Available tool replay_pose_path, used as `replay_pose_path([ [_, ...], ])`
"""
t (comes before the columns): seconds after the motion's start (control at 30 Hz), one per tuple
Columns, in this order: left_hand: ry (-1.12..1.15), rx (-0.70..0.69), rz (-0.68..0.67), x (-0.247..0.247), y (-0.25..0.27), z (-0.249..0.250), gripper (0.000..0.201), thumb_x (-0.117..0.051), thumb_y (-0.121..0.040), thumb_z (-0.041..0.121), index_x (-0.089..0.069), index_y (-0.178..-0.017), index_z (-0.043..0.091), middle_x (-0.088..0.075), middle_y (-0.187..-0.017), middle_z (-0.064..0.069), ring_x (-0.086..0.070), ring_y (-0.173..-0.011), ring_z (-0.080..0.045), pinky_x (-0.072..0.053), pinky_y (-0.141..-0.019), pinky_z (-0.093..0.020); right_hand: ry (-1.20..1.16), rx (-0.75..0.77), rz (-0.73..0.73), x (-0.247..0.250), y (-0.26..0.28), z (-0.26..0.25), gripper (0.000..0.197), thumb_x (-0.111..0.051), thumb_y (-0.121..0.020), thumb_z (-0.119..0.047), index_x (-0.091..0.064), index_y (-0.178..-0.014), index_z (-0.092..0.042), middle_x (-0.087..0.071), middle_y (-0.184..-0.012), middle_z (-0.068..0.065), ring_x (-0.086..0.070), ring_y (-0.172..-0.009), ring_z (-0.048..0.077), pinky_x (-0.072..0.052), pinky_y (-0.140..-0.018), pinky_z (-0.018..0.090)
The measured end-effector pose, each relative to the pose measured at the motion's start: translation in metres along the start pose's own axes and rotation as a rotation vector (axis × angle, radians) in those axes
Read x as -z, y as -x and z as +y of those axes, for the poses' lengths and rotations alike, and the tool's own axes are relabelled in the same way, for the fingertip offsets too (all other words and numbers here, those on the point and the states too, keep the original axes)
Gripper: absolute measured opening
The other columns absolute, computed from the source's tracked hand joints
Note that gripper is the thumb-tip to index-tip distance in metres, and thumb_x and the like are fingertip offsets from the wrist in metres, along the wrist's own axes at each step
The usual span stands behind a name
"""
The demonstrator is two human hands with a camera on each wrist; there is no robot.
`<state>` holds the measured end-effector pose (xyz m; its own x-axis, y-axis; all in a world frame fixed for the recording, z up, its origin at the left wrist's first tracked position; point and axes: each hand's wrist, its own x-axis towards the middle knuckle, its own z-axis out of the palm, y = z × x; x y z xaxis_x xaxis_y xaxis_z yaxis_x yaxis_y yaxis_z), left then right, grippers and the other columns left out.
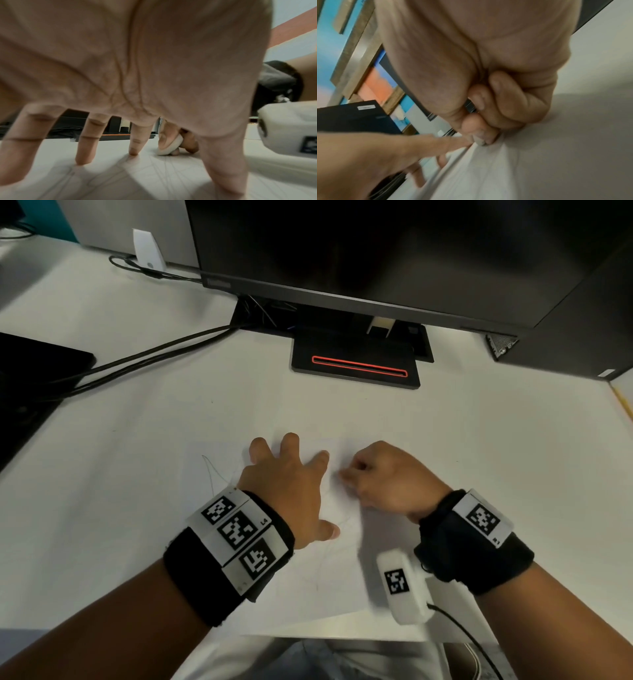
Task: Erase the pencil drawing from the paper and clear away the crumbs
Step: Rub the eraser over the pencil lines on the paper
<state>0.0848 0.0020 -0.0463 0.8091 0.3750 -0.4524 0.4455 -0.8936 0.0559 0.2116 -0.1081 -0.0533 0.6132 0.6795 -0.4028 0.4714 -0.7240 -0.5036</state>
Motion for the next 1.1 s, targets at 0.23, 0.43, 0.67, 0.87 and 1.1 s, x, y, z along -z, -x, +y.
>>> replay_pose_path([
  [0.23, -0.022, 0.003, -0.006, 0.001, 0.0, 0.001, 0.104, -0.058, -0.074, 0.08, -0.005, -0.154, 0.041, -0.011, -0.148, -0.005, -0.022, -0.129, -0.039, -0.035, -0.073, -0.035, -0.027, -0.022, 0.084, 0.005, -0.002, 0.005, 0.036, -0.056, -0.091, -0.023, -0.057, -0.068, 0.005, -0.054, -0.058, 0.007, -0.047, -0.051, 0.017, -0.041, -0.053, 0.029],
  [0.43, -0.029, 0.004, -0.005, 0.001, 0.0, 0.001, 0.104, -0.058, -0.073, 0.081, -0.006, -0.153, 0.04, -0.011, -0.15, -0.005, -0.022, -0.13, -0.04, -0.035, -0.074, -0.035, -0.066, -0.081, 0.143, 0.017, -0.01, 0.016, 0.036, -0.057, -0.089, -0.023, -0.054, -0.061, -0.001, -0.052, -0.055, 0.006, -0.044, -0.047, 0.018, -0.038, -0.051, 0.028],
  [0.67, -0.027, 0.014, -0.003, 0.002, -0.001, 0.001, 0.103, -0.058, -0.073, 0.081, -0.006, -0.153, 0.041, -0.012, -0.149, -0.005, -0.023, -0.129, -0.039, -0.035, -0.075, -0.036, 0.001, -0.004, 0.018, 0.004, 0.001, 0.008, 0.035, -0.057, -0.091, -0.025, -0.056, -0.061, -0.006, -0.052, -0.056, 0.005, -0.045, -0.049, 0.016, -0.039, -0.052, 0.029],
  [0.87, -0.026, 0.014, -0.009, 0.002, 0.0, 0.002, 0.103, -0.059, -0.073, 0.08, -0.008, -0.153, 0.04, -0.013, -0.148, -0.005, -0.024, -0.128, -0.039, -0.035, -0.073, -0.035, -0.019, -0.048, 0.14, 0.011, 0.001, 0.012, 0.034, -0.057, -0.089, -0.024, -0.057, -0.061, -0.004, -0.059, -0.058, 0.007, -0.051, -0.051, 0.018, -0.041, -0.052, 0.027],
  [1.1, -0.019, 0.018, -0.013, 0.001, 0.0, 0.001, 0.103, -0.06, -0.072, 0.08, -0.009, -0.153, 0.04, -0.014, -0.147, -0.004, -0.023, -0.128, -0.039, -0.037, -0.071, -0.035, -0.104, -0.104, 0.169, 0.017, -0.003, 0.021, 0.037, -0.057, -0.09, -0.024, -0.059, -0.067, 0.005, -0.06, -0.059, 0.012, -0.048, -0.047, 0.017, -0.04, -0.05, 0.027],
])
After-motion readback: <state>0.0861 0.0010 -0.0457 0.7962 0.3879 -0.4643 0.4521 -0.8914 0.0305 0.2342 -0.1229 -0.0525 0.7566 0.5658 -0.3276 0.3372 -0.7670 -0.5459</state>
